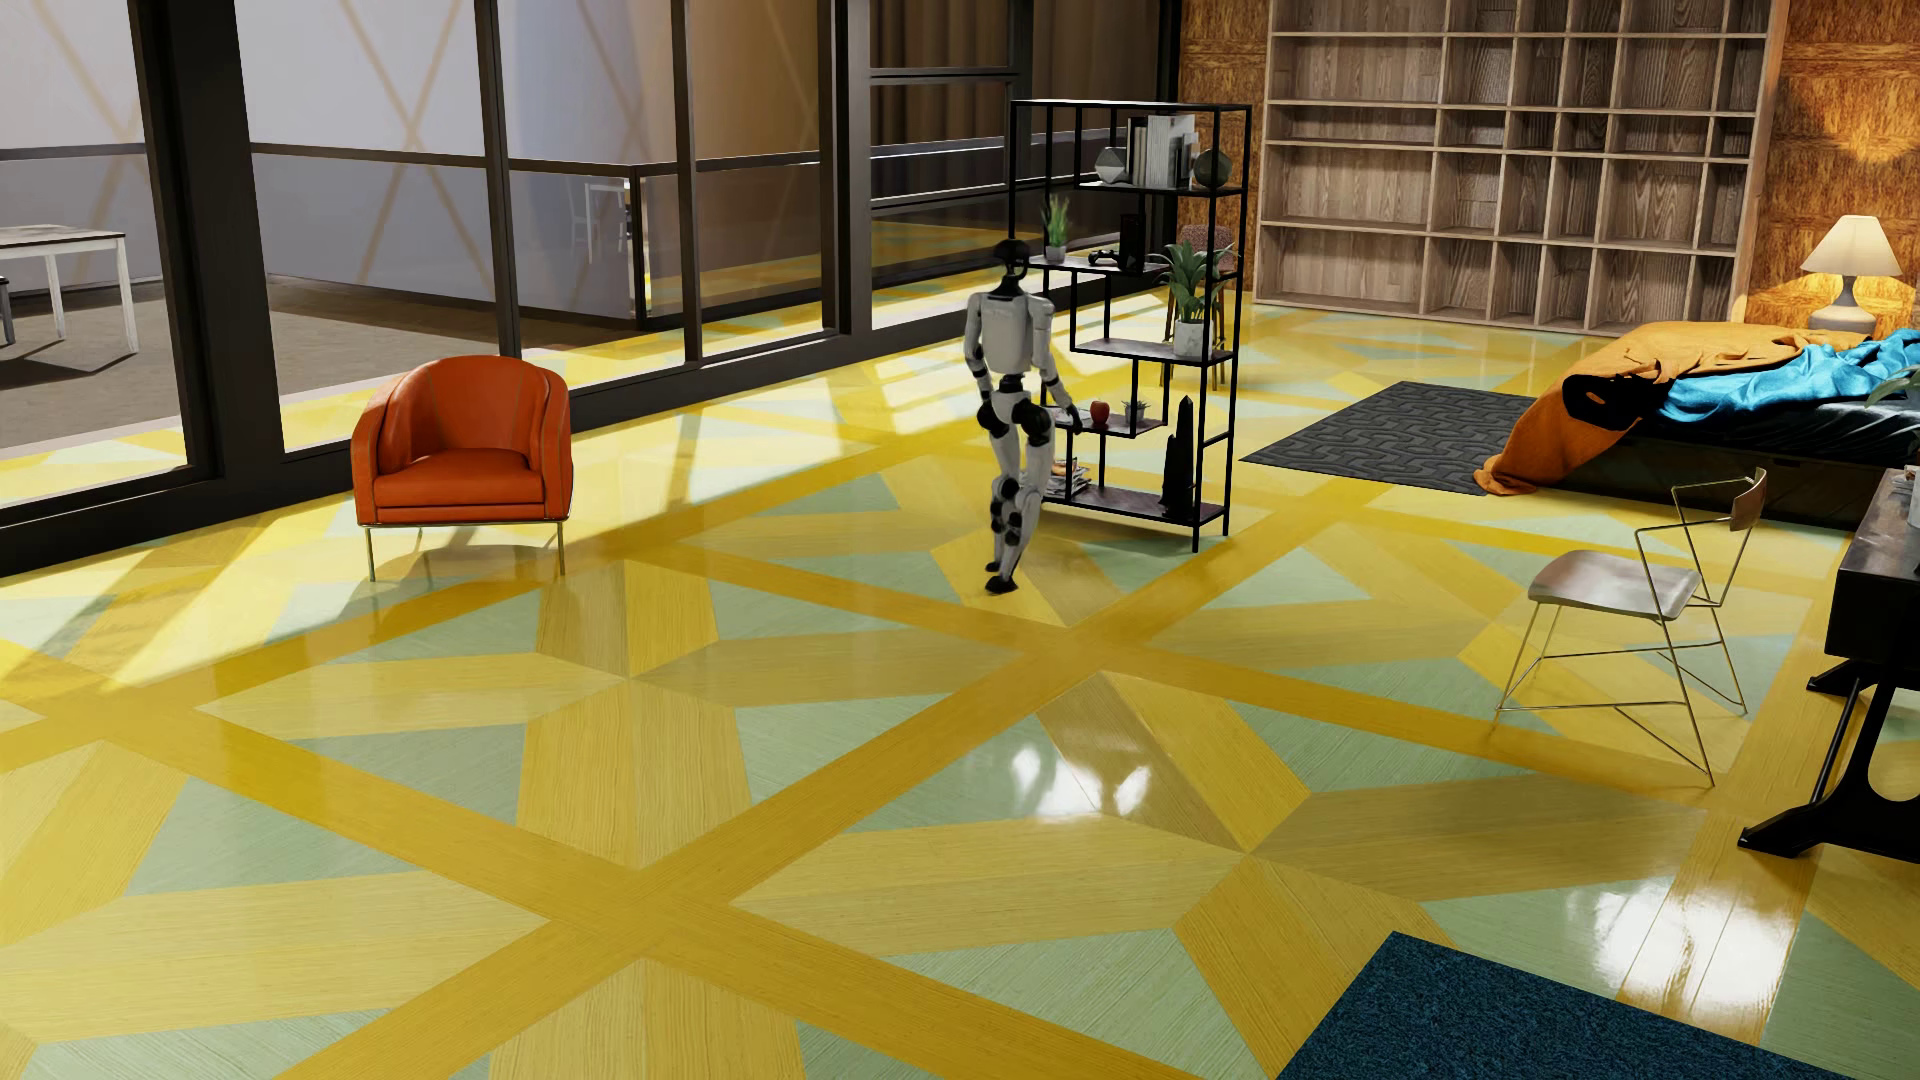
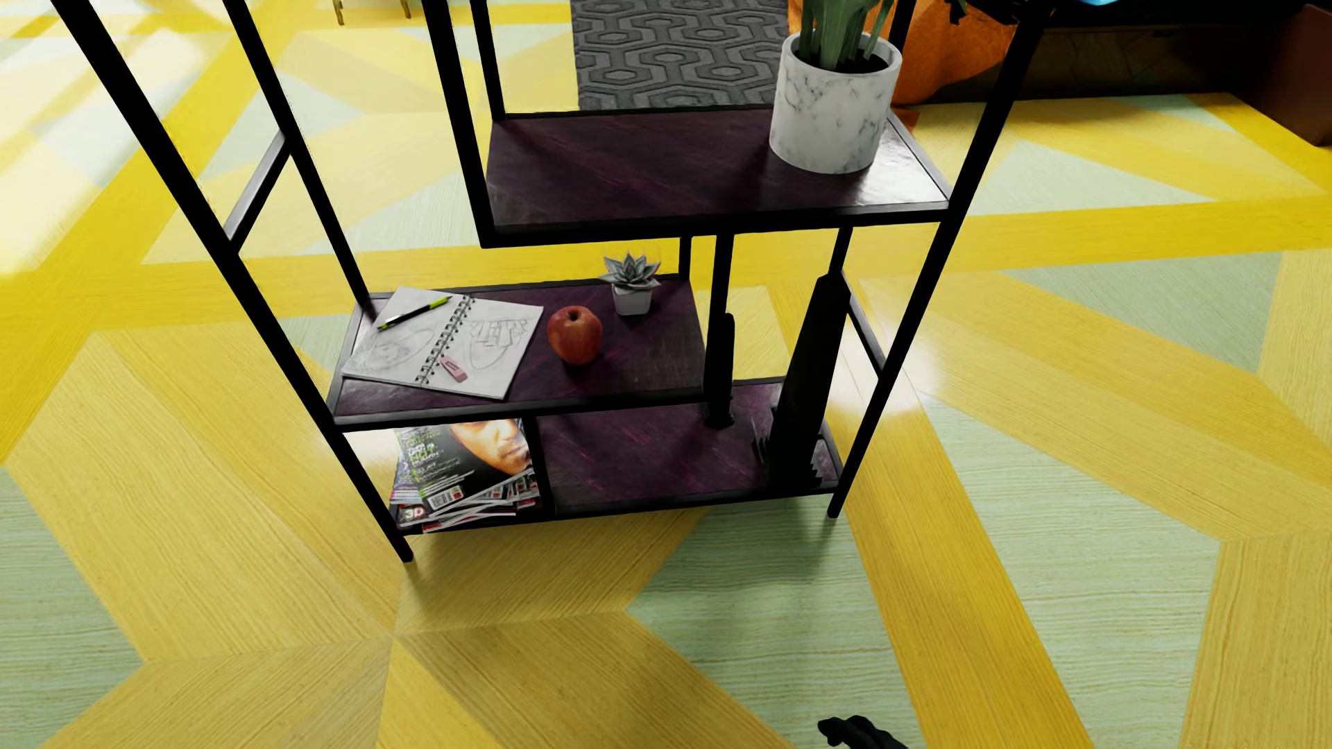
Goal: Go to the wood shelves
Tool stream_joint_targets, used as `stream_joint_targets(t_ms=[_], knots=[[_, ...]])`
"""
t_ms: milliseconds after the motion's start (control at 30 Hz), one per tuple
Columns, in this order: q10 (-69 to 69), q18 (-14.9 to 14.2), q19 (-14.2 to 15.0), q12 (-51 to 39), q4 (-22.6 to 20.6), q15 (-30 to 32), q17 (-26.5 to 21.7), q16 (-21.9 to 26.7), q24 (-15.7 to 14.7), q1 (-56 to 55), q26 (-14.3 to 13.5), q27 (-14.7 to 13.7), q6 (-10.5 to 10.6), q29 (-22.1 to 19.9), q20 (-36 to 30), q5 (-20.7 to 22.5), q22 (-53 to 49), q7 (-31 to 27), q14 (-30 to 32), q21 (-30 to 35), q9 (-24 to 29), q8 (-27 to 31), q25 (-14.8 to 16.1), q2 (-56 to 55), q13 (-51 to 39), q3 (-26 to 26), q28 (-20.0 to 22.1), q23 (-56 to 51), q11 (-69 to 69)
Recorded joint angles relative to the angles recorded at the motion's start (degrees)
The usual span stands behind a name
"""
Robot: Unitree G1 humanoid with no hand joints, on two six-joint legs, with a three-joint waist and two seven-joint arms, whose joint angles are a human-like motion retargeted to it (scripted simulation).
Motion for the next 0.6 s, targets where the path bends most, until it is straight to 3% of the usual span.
stream_joint_targets(t_ms=[67,233,400,600], knots=[[-0.2,0.6,1.7,-2.3,-0.6,0.7,-0.8,0.3,0.5,1.3,-0.8,-0.1,-0.5,1.2,0.2,-1.0,-1.6,1.2,-1.1,2.0,-0.1,1.0,-0.7,0.6,1.6,0.2,0.9,0.8,0.6],[-0.6,1.5,3.9,-6.0,-2.3,2.5,-2.1,-2.0,-4.1,3.7,-0.9,3.2,-1.7,4.3,4.7,-2.9,-6.2,2.6,-3.4,4.1,-0.8,3.0,-2.2,2.4,2.9,0.7,5.4,5.6,0.5],[-0.9,1.9,3.8,-8.1,-3.7,3.4,-2.1,-1.7,-2.9,5.0,-1.8,2.0,-2.4,2.1,-0.1,-4.1,-5.1,2.9,-5.4,3.0,-1.3,3.8,-0.9,1.8,2.4,0.6,4.3,3.0,3.5],[-0.5,2.7,3.9,-7.4,-5.6,4.2,-1.8,-2.8,-1.5,5.3,0.7,0.8,-3.2,1.1,-1.5,-5.6,2.8,2.6,-7.1,3.7,-1.6,3.4,0.5,-0.1,0.9,0.6,4.4,-1.7,8.0]])
